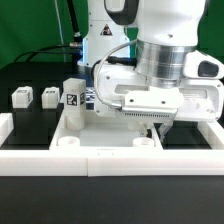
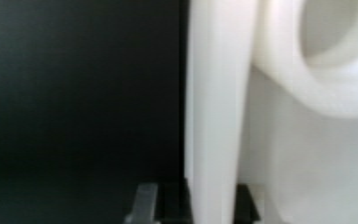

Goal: Assemble square table

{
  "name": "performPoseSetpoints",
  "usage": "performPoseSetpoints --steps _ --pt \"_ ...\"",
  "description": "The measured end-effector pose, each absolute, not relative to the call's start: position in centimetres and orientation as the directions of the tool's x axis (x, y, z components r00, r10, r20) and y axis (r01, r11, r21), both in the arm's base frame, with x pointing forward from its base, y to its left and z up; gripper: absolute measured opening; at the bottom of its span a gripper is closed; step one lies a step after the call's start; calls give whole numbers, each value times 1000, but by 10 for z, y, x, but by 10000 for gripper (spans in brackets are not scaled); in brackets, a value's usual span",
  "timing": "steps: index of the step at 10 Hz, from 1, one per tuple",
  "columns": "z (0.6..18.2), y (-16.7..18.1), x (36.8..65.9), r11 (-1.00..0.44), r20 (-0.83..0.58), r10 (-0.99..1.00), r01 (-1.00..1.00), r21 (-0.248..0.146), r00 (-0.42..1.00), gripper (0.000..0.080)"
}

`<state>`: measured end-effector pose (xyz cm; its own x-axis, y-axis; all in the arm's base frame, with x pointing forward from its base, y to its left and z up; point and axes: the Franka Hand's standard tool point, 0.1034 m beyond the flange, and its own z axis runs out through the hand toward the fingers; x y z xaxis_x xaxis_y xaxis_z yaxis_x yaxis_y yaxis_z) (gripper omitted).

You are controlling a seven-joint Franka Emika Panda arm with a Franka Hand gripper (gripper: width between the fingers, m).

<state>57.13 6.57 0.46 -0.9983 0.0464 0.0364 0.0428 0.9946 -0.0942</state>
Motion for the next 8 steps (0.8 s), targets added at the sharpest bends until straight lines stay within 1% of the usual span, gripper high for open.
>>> performPoseSetpoints --steps 2,4,6,8 --pt "6 94 576 993 56 75 70 -95 -996 57" --pt "6 119 578 988 97 107 94 -122 -990 57" --pt "9 124 578 982 125 129 109 -153 -984 57" --pt "10 123 578 981 131 133 111 -160 -982 57"
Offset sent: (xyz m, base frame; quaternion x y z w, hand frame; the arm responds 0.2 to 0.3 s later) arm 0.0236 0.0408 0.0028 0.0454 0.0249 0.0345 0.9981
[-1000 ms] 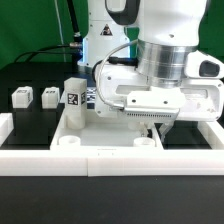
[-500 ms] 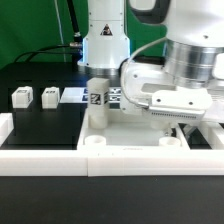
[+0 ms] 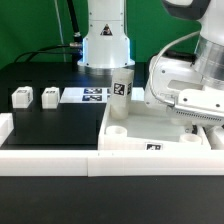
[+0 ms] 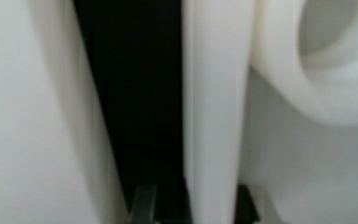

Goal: Assemble square table

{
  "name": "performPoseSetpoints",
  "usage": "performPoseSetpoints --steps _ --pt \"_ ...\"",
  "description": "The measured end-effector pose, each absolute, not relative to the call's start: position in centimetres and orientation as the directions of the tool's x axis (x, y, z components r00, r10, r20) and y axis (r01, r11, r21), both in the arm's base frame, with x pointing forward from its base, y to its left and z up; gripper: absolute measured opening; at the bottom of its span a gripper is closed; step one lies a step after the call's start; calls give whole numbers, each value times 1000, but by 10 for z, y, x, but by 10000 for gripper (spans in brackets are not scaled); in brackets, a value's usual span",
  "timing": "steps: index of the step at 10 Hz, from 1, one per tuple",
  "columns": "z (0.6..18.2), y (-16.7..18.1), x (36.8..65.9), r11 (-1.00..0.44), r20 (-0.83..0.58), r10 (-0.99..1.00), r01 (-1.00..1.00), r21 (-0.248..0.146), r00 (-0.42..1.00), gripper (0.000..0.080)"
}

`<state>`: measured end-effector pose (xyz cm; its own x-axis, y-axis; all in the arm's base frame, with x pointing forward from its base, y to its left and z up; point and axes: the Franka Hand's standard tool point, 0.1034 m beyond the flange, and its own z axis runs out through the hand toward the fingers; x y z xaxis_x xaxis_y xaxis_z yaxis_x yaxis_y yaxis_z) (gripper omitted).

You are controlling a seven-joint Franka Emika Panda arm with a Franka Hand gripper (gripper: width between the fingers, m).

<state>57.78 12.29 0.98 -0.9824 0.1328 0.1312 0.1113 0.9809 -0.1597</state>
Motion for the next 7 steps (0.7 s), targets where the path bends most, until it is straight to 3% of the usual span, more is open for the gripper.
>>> performPoseSetpoints --steps 1,3,4,5,6,7 --pt "9 122 577 981 133 135 113 -160 -982 57" --pt "10 112 580 977 127 144 121 -173 -981 302" --pt "11 106 581 975 124 151 128 -180 -981 302" --pt "12 99 582 972 125 161 136 -190 -979 500" --pt "12 94 583 970 122 168 142 -196 -978 601" --pt "12 92 583 970 122 171 145 -196 -978 601"
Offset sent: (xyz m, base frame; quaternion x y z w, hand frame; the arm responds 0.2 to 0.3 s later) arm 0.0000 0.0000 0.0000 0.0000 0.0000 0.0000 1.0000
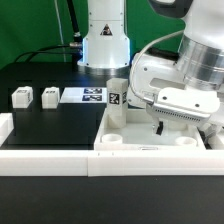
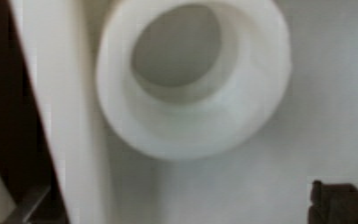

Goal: Assemble square table

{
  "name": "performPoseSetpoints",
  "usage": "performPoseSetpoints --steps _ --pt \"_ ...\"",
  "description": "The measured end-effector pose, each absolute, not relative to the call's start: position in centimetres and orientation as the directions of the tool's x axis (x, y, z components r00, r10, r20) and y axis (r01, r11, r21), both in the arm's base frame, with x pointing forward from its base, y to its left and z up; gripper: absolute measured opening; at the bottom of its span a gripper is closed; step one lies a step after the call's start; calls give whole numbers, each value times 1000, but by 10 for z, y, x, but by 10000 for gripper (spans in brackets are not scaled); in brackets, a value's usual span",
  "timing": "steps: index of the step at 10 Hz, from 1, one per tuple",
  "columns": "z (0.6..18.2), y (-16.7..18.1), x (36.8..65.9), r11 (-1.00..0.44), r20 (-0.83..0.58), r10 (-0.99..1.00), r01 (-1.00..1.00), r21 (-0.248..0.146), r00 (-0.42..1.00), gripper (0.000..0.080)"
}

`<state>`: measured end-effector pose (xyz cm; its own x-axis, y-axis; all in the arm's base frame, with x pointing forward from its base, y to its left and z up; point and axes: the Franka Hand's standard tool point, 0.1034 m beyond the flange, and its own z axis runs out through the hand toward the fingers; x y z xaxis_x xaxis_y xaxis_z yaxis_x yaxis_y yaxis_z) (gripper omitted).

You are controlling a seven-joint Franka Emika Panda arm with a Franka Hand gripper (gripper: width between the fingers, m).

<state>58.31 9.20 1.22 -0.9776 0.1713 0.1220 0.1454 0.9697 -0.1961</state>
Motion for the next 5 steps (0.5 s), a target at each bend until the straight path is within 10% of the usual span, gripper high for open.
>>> performPoseSetpoints --steps 5 --pt "11 90 583 969 123 175 149 -195 -977 649"
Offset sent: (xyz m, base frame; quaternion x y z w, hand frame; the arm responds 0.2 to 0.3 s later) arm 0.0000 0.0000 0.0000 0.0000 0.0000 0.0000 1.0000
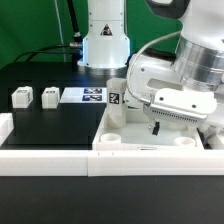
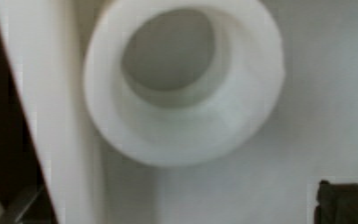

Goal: Assemble square table

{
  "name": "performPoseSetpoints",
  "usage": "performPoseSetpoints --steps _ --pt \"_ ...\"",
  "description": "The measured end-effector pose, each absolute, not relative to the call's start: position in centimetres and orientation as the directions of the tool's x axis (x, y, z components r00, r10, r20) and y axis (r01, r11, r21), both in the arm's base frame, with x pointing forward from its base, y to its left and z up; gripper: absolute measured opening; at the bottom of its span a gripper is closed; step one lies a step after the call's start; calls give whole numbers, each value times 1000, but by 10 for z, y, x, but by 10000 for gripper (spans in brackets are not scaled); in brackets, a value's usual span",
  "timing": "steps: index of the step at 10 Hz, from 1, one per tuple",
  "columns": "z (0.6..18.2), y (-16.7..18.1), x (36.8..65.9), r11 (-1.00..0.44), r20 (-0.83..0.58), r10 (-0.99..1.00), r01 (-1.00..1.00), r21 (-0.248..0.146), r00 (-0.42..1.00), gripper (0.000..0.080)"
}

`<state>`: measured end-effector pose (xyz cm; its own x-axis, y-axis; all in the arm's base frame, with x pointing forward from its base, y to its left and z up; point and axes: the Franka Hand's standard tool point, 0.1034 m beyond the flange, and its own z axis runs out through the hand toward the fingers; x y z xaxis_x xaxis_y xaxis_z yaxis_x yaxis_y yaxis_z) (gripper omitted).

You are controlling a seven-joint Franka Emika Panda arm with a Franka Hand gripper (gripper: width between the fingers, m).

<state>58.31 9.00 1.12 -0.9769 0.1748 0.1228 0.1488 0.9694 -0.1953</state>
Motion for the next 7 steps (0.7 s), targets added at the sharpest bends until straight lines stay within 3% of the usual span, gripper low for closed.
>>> performPoseSetpoints --steps 1,2,3,5,7 --pt "12 90 583 969 122 179 153 -196 -976 649" --pt "33 93 587 945 106 235 201 -259 -966 649" --pt "65 91 591 934 82 245 213 -287 -966 649" --pt "101 62 590 905 53 296 262 -334 -954 649" --pt "114 18 580 876 28 359 326 -357 -933 649"
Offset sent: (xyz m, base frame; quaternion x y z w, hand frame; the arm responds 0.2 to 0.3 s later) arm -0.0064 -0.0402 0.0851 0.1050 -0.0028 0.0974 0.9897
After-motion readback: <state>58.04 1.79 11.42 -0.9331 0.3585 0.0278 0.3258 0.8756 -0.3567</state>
